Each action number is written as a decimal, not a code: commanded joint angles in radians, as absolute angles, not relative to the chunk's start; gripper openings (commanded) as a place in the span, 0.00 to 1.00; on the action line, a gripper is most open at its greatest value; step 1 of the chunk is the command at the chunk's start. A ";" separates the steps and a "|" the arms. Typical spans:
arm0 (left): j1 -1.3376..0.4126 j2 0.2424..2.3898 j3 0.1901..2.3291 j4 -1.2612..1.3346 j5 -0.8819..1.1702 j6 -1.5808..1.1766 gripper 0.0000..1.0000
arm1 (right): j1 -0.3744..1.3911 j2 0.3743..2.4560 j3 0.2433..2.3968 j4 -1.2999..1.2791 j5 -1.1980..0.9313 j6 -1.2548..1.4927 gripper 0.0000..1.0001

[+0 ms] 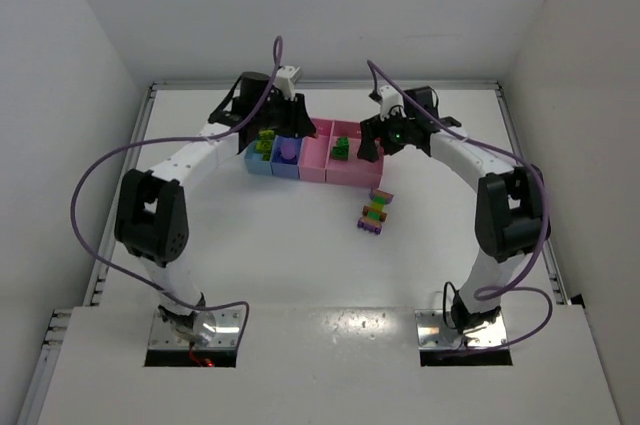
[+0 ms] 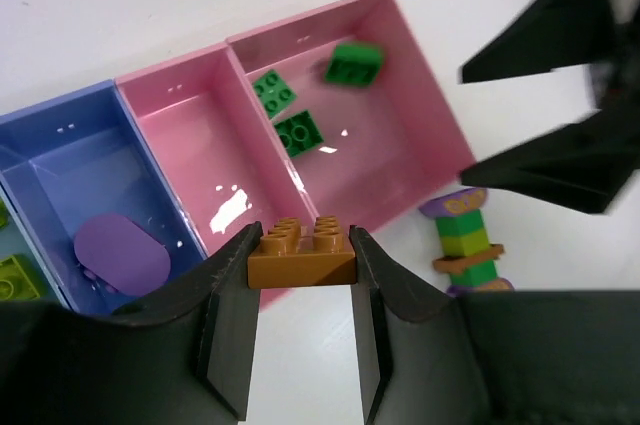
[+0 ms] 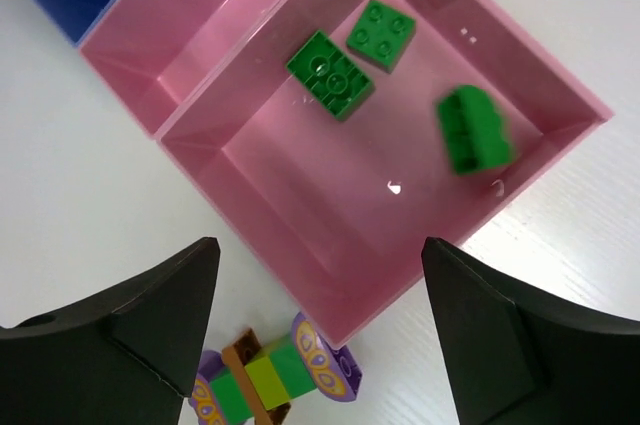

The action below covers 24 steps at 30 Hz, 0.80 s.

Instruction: Sort the legos into containers by color

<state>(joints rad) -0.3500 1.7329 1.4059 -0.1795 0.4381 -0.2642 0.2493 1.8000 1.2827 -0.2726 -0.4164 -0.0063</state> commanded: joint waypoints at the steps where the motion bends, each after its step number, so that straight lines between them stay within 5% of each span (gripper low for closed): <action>1: -0.380 1.801 1.503 -0.188 0.355 -0.268 0.03 | 0.239 1.747 1.350 -0.210 -0.376 0.020 0.83; 9: -0.408 1.973 1.656 -0.253 0.275 -0.259 0.29 | 0.198 1.550 1.241 -0.346 -0.451 -0.066 0.83; 14: -0.419 1.996 1.681 -0.264 0.259 -0.268 0.62 | 0.178 1.438 1.079 -0.474 -0.451 -0.288 0.83; 24: -0.428 1.748 1.536 -0.222 0.275 -0.333 0.66 | 0.140 1.443 1.071 -0.750 -0.532 -0.545 0.83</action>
<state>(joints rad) -0.4210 1.9087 1.5661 -0.2607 0.2760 -0.3042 0.1406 1.4082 0.9970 -0.6529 -0.4850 -0.4698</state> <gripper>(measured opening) 0.664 0.828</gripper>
